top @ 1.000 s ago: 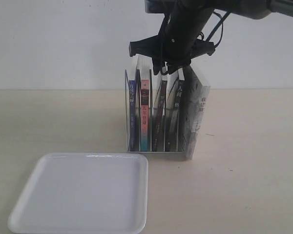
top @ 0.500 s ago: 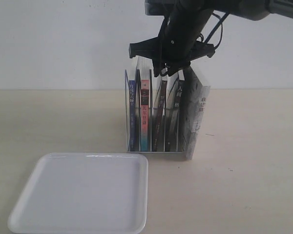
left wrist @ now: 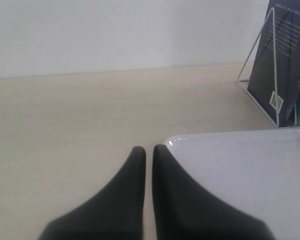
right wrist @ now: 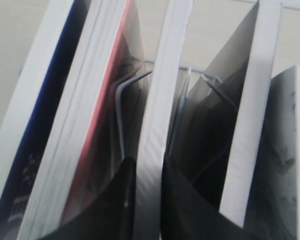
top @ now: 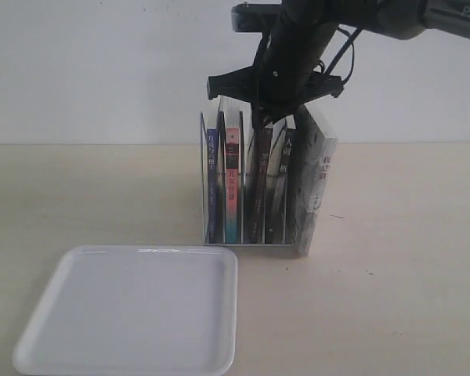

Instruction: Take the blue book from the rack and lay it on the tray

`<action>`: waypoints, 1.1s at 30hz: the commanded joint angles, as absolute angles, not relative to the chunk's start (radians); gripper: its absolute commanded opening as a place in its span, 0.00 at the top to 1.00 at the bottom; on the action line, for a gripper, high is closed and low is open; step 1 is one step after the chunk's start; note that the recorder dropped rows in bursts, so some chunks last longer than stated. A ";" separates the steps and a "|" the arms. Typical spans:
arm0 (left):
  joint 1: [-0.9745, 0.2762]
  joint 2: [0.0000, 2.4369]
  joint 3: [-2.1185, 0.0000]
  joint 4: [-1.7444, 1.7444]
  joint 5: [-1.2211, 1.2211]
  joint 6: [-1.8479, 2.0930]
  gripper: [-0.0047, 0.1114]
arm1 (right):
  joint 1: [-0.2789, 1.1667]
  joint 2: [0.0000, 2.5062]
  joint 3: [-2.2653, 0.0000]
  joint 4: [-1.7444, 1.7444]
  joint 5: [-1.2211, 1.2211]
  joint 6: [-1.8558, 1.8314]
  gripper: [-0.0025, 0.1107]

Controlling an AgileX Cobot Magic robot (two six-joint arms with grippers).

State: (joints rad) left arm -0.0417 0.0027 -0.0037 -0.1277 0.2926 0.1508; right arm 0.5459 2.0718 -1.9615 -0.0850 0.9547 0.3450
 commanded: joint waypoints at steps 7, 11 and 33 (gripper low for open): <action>-0.039 0.000 0.000 -0.123 0.292 0.152 0.92 | 0.546 1.936 -1.967 -0.090 0.930 0.353 0.98; -0.039 0.000 0.000 -0.123 0.292 0.152 0.92 | 0.546 1.906 -1.967 -0.092 0.945 0.353 0.98; -0.039 0.000 0.000 -0.123 0.292 0.152 0.92 | 0.570 2.010 -1.967 -0.097 0.910 0.347 0.98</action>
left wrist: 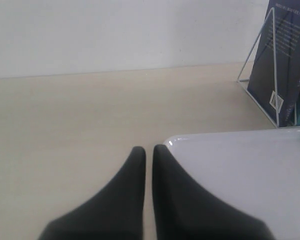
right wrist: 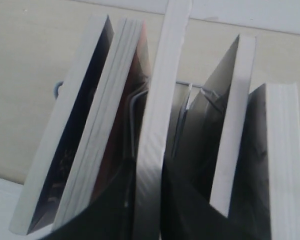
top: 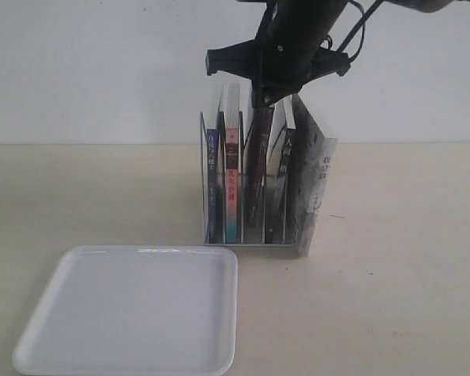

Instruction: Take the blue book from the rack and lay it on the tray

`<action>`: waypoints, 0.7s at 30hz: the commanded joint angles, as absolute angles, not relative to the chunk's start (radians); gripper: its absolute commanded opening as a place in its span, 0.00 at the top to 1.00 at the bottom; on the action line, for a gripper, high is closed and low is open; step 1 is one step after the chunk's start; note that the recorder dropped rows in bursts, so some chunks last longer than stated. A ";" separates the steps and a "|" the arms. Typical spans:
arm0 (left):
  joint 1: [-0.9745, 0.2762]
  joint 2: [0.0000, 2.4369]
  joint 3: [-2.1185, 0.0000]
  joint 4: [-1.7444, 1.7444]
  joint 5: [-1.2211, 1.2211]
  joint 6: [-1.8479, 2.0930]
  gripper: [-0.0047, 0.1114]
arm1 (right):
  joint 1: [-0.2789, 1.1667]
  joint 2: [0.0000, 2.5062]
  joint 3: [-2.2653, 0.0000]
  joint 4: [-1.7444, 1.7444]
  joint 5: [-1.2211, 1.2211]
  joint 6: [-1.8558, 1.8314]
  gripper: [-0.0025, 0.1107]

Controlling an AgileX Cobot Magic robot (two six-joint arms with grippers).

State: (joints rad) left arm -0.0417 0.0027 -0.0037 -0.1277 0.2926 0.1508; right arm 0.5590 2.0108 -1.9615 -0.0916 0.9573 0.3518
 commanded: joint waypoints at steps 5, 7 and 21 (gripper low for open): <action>-0.039 0.000 0.000 -0.123 0.292 0.152 0.92 | 0.570 2.023 -1.967 -0.097 0.919 0.347 0.98; -0.039 0.000 0.000 -0.123 0.292 0.152 0.92 | 0.570 2.025 -1.967 -0.097 0.918 0.347 0.98; -0.039 0.000 0.000 -0.123 0.292 0.152 0.92 | 0.570 2.025 -1.967 -0.097 0.918 0.333 0.63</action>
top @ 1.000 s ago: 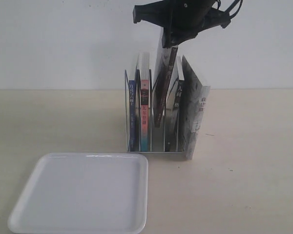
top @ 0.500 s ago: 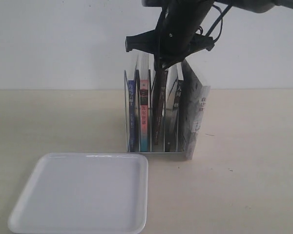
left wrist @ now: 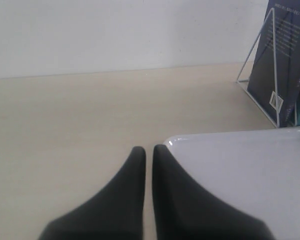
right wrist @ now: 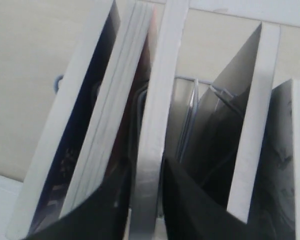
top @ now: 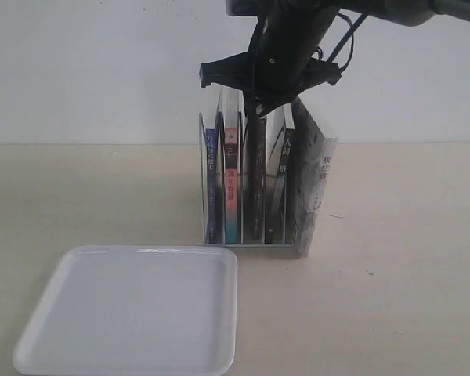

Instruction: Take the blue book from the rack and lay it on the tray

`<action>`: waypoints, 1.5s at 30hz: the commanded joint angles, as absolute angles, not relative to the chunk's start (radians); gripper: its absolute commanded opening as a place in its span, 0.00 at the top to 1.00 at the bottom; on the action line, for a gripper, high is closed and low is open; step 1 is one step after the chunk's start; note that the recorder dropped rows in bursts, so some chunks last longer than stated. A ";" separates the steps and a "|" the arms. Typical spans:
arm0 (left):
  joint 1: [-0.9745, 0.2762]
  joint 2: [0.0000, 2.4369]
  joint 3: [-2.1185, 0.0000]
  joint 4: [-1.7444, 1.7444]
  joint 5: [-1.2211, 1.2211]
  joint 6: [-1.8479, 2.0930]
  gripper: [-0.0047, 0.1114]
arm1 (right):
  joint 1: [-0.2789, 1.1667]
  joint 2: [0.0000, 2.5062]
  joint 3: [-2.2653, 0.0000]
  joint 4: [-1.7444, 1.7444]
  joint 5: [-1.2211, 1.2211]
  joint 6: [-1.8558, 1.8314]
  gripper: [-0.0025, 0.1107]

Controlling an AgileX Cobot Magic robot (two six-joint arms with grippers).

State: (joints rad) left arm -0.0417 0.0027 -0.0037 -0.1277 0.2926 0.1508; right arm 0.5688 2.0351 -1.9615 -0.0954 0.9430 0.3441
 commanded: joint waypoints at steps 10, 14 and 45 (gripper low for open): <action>-0.039 0.000 0.000 -0.123 0.292 0.152 0.92 | 0.570 2.001 -1.967 -0.086 0.911 0.333 0.61; -0.039 0.000 0.000 -0.123 0.292 0.152 0.92 | 0.591 1.966 -1.967 -0.082 0.878 0.333 0.61; -0.039 0.000 0.000 -0.123 0.292 0.152 0.92 | 0.687 2.064 -1.967 -0.194 0.793 0.447 0.61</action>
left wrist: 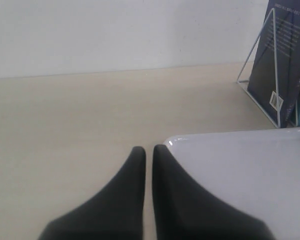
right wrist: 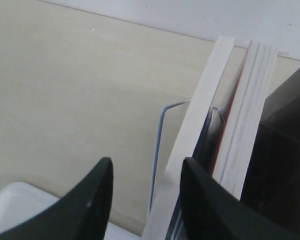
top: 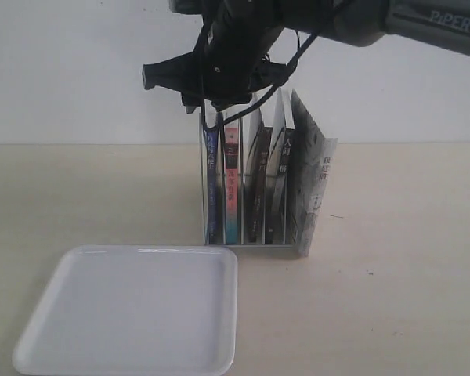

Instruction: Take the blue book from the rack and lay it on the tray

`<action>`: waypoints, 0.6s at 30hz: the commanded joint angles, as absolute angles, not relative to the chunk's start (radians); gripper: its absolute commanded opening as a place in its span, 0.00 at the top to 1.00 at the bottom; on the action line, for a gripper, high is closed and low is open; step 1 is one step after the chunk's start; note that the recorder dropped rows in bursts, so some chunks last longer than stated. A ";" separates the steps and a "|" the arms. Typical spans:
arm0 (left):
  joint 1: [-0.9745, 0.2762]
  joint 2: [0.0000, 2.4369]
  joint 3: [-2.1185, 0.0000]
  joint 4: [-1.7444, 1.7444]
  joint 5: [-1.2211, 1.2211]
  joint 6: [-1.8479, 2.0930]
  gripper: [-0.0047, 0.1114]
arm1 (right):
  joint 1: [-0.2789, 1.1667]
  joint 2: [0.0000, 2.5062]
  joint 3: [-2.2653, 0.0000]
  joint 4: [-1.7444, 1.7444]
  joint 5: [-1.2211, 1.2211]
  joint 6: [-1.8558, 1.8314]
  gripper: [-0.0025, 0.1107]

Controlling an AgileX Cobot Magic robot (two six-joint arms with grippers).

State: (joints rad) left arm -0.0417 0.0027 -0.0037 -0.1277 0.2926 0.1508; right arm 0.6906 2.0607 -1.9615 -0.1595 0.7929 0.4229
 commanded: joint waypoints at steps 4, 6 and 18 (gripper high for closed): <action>-0.039 0.000 0.000 -0.123 0.292 0.152 0.92 | 0.687 2.076 -1.967 -0.194 0.800 0.447 0.61; -0.039 0.000 0.000 -0.123 0.292 0.152 0.92 | 0.687 2.086 -1.967 -0.194 0.800 0.449 0.61; -0.039 0.000 0.000 -0.123 0.292 0.152 0.92 | 0.687 2.108 -1.967 -0.277 0.796 0.541 0.61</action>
